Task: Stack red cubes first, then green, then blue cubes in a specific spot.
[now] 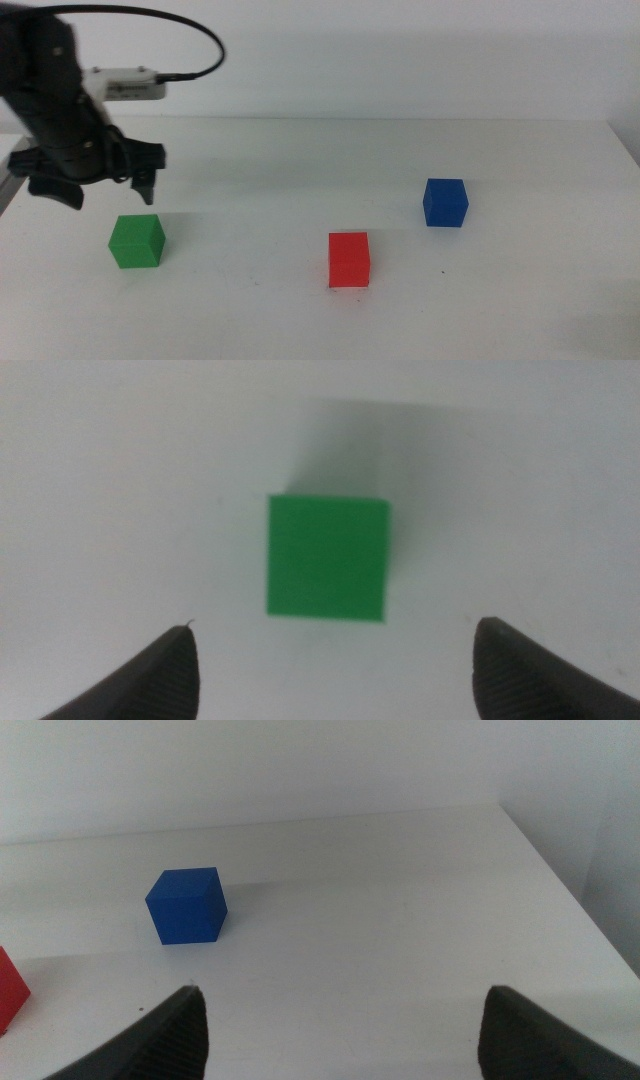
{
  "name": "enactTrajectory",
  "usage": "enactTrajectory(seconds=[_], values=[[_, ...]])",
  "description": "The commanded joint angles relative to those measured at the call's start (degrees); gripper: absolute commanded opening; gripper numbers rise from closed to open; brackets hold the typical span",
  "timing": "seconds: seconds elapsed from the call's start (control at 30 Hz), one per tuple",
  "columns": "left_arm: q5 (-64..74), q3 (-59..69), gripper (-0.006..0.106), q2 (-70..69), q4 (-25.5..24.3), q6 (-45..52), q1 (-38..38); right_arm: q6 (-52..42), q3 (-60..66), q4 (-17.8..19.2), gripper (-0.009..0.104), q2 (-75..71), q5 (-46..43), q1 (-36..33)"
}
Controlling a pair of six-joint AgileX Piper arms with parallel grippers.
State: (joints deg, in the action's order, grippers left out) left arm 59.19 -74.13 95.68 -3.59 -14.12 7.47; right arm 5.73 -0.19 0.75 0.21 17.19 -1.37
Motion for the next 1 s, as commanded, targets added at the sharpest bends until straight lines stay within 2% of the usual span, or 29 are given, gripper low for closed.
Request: enactTrajectory(seconds=[0.0, 0.07, 0.4, 0.53, 0.63, 0.77, 0.87, 0.97], values=[[-2.63, 0.63, 0.094, 1.20, 4.04, 3.73, -2.99, -0.14, 0.19, 0.32, 0.087, -0.21, -0.42, 0.27], [-3.31, 0.63, 0.094, 2.73, 5.57, 5.30, -4.09, -0.14, 0.19, 0.32, 0.087, -0.21, -0.42, 0.27], [-7.75, 0.63, 0.094, 12.35, 6.04, 6.82, -4.44, -0.14, 0.19, 0.32, 0.087, -0.21, -0.42, 0.27], [-8.75, 0.63, 0.086, 14.99, 6.04, 6.82, -4.44, -0.14, 0.19, 0.32, 0.087, -0.21, -0.42, 0.27], [-9.27, 0.63, 0.069, 15.45, 6.04, 6.82, -4.44, -0.14, 0.19, 0.32, 0.087, -0.21, -0.42, 0.27], [-7.74, 0.63, 0.033, 14.14, 8.12, 5.85, -2.50, -0.14, 0.19, 0.32, 0.087, -0.21, -0.42, 0.27], [-4.38, -0.97, 0.012, 11.09, 7.74, 0.33, 3.29, -0.14, 0.19, 0.32, 0.087, -0.21, -0.42, 0.27], [0.39, -6.37, -0.001, 8.90, 2.64, -10.66, 13.13, -0.14, 0.19, 0.32, 0.087, -0.21, -0.42, 0.27]])
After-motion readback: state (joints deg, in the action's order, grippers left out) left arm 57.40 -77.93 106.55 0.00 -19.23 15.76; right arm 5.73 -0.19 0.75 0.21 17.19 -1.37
